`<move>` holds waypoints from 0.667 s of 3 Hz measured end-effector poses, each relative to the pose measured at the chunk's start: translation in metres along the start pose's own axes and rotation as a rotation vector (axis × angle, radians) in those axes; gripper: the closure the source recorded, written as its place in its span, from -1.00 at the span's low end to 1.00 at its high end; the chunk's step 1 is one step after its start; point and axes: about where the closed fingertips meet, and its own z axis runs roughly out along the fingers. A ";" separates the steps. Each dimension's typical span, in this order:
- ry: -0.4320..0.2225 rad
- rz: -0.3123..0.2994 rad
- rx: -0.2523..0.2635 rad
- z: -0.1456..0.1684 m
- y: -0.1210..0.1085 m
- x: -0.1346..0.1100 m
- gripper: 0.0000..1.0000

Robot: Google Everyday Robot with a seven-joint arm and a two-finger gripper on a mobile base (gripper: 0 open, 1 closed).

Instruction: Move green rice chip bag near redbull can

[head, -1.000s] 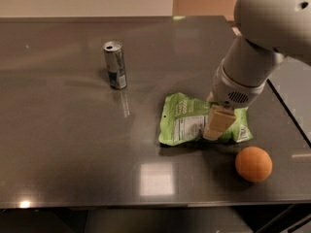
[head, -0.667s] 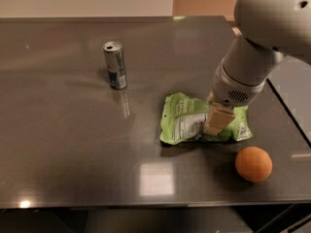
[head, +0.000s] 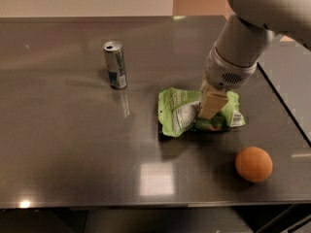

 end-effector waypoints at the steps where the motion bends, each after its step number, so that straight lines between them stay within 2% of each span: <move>1: -0.021 -0.036 -0.007 -0.009 -0.025 -0.018 1.00; 2: -0.037 -0.067 -0.003 -0.014 -0.047 -0.039 1.00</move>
Offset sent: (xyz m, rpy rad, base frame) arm 0.0798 0.0458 0.0431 0.0377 -0.0224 0.1103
